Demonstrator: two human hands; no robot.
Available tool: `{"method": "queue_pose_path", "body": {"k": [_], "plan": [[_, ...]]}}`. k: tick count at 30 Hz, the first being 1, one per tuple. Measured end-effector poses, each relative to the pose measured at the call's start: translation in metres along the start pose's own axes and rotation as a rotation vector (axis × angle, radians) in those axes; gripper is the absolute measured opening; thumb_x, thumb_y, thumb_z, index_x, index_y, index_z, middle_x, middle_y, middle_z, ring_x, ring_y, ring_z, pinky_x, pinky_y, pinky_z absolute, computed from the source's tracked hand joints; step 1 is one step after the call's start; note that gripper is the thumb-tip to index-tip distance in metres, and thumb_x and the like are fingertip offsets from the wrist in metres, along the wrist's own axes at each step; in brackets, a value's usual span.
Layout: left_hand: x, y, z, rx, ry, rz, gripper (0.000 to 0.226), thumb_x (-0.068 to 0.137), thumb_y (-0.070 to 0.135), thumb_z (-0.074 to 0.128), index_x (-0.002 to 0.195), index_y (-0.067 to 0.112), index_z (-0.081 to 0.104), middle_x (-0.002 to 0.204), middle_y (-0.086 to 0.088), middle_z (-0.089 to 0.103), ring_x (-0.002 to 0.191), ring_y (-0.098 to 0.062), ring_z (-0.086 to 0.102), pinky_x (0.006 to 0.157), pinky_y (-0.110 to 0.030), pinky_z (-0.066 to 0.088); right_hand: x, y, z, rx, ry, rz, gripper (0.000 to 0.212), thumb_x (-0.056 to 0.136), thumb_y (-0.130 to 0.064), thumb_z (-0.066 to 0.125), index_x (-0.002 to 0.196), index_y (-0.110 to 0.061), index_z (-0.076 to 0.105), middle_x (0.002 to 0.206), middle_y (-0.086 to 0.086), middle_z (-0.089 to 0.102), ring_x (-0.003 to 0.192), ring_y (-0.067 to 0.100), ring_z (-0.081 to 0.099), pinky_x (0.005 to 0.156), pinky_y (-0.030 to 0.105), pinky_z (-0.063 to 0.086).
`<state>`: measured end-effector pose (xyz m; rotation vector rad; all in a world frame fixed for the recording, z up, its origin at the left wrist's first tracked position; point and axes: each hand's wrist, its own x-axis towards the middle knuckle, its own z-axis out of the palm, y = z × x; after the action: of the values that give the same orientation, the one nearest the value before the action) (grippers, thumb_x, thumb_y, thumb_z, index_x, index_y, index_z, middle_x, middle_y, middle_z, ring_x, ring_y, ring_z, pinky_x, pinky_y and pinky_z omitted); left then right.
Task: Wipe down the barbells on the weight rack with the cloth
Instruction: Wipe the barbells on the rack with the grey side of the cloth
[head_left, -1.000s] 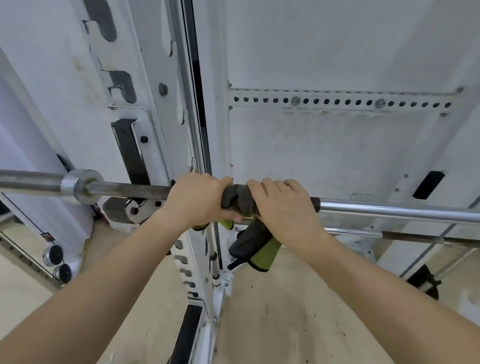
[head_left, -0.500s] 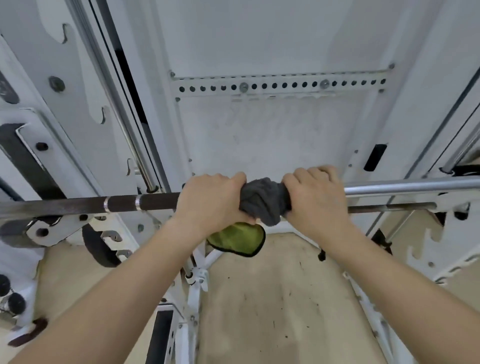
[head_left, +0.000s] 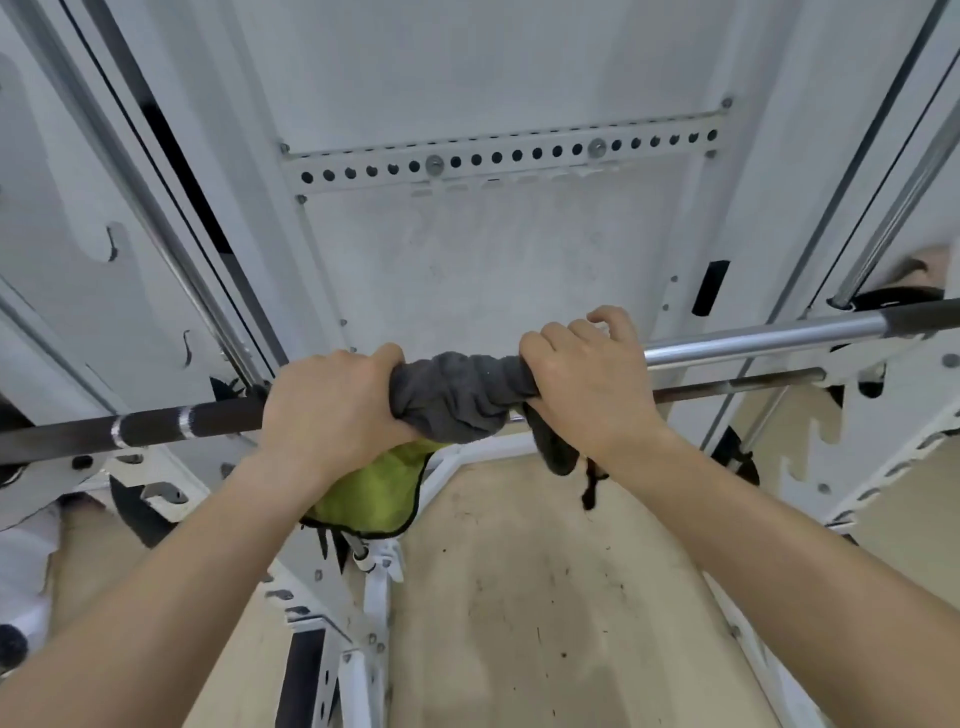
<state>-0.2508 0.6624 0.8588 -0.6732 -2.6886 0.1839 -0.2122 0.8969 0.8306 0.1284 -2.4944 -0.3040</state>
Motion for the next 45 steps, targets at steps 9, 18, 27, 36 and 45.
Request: {"method": "queue_pose_path", "body": {"k": [9, 18, 27, 36, 45], "plan": [[0.085, 0.205, -0.013, 0.015, 0.051, 0.090, 0.058, 0.079, 0.079, 0.047, 0.086, 0.021, 0.047, 0.060, 0.004, 0.043, 0.053, -0.022, 0.048, 0.047, -0.027, 0.028, -0.050, 0.168, 0.018, -0.054, 0.027, 0.036, 0.024, 0.070, -0.017, 0.079, 0.076, -0.018, 0.056, 0.066, 0.000, 0.056, 0.064, 0.028, 0.057, 0.091, 0.044, 0.038], [0.157, 0.373, -0.022, -0.006, 0.120, 0.130, 0.025, 0.092, 0.042, 0.052, 0.080, 0.021, 0.045, 0.058, 0.005, 0.032, 0.044, -0.016, 0.028, 0.046, -0.027, 0.017, -0.089, 0.315, 0.036, -0.090, 0.111, -0.025, 0.016, 0.073, -0.005, 0.066, 0.077, -0.018, 0.057, 0.065, 0.000, 0.057, 0.063, 0.028, 0.058, 0.087, 0.042, 0.038], [0.174, 0.409, -0.034, -0.137, 0.035, 0.184, 0.029, 0.090, 0.047, 0.054, 0.087, 0.021, 0.040, 0.060, 0.005, 0.033, 0.047, -0.017, 0.027, 0.048, -0.028, 0.018, -0.109, 0.363, 0.051, -0.032, 0.130, 0.161, 0.007, 0.081, -0.020, 0.061, 0.076, -0.017, 0.057, 0.070, 0.001, 0.060, 0.068, 0.030, 0.057, 0.081, 0.041, 0.039], [0.134, 0.304, -0.011, -0.015, 0.095, 0.120, 0.023, 0.084, 0.039, 0.055, 0.078, 0.022, 0.041, 0.054, 0.004, 0.035, 0.041, -0.018, 0.029, 0.045, -0.025, 0.022, -0.078, 0.234, 0.042, 0.108, 0.145, 0.158, 0.004, 0.085, -0.014, 0.058, 0.085, -0.015, 0.062, 0.077, 0.001, 0.061, 0.075, 0.029, 0.058, 0.099, 0.046, 0.037], [0.144, 0.334, -0.018, -0.025, 0.028, 0.098, 0.031, 0.088, 0.052, 0.053, 0.084, 0.024, 0.041, 0.060, 0.005, 0.035, 0.053, -0.025, 0.040, 0.049, -0.029, 0.030, -0.091, 0.302, 0.040, -0.039, 0.107, -0.007, 0.012, 0.073, -0.011, 0.054, 0.082, -0.017, 0.060, 0.073, -0.001, 0.060, 0.070, 0.027, 0.058, 0.099, 0.045, 0.035]]}}
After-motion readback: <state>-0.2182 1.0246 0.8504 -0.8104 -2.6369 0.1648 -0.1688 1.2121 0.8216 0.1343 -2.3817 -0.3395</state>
